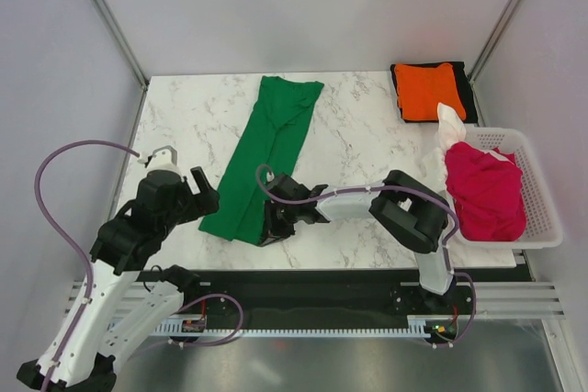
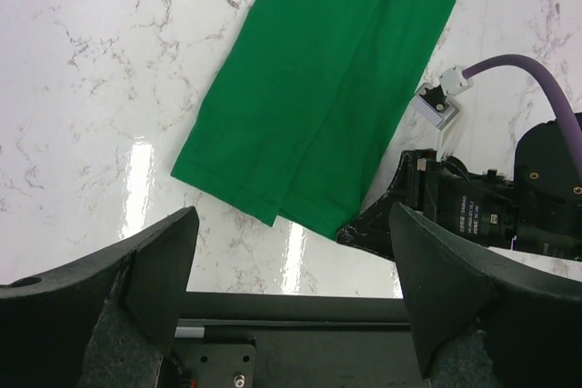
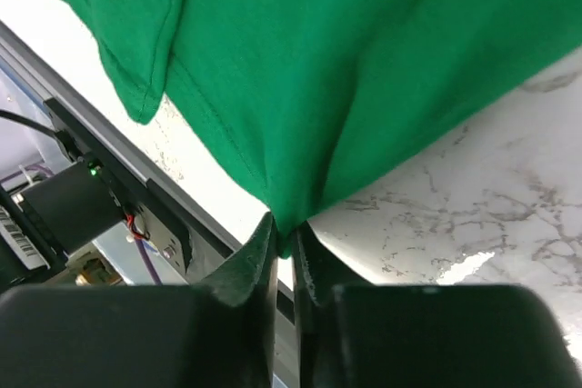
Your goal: Fold and stack the t-shirts
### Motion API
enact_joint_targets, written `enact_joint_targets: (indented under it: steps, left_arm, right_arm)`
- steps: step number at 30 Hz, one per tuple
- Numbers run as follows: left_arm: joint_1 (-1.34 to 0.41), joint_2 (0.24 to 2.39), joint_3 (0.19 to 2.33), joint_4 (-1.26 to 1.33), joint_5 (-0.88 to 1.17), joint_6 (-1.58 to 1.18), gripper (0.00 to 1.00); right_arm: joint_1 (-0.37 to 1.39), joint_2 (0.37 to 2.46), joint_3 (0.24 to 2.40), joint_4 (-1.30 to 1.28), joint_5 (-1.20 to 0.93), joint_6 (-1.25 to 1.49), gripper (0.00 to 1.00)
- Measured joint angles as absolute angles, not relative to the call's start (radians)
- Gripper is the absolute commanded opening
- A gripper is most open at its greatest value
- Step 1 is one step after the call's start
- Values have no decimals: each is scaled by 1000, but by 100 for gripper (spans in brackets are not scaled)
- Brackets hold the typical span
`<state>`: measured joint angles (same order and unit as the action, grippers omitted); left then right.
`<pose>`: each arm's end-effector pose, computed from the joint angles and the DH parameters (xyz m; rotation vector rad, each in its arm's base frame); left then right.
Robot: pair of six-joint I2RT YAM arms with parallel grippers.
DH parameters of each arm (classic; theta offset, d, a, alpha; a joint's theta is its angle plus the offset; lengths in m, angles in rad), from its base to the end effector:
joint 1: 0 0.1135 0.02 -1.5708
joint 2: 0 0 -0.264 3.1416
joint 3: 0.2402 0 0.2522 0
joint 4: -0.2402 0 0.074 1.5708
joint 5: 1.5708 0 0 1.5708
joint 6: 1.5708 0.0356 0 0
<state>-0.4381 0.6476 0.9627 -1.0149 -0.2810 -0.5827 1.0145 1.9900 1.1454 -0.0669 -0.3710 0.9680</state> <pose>0.1007 -0.0363 0.3360 -0.3093 2.2269 -0.2331 0.2006 0.3470 0.1266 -0.2509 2.8650 1.1166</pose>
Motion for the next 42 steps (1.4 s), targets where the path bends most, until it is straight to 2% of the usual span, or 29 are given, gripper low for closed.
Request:
enact_joint_targets:
  steps: [1,2,3,8,16,19,27,35,42]
  left_arm:
    - [-438,632,951,-1006,-284,-583,92]
    - [-438,616,937,-996,-287,-584,91]
    - [-438,599,920,-984,-287,-587,92]
    - [-438,554,839,-934,-215,-590,91]
    - [-439,717,772,-920,-39,-693,87]
    - [-461,742,685,-900,30,-772,84]
    - [-624,820,558,-821,115,-926,79]
    - [-812,984,522,-691,110,-1084,58]
    - [-879,1061,523,-642,104,-1145,53]
  right_arm:
    - [1015,1991,1144,-67,-364,967,10]
    - [1013,1991,1140,-64,-361,966,2]
    - [1011,1987,1134,-61,-358,963,0]
    - [998,1852,1031,-168,-275,905,0]
    - [984,1412,813,-428,-116,832,0]
    - [984,1338,737,-449,-95,834,0]
    - [984,1327,650,-458,-72,836,0]
    - [984,1327,650,-448,-72,813,0]
    - [984,1327,650,-439,-72,798,0]
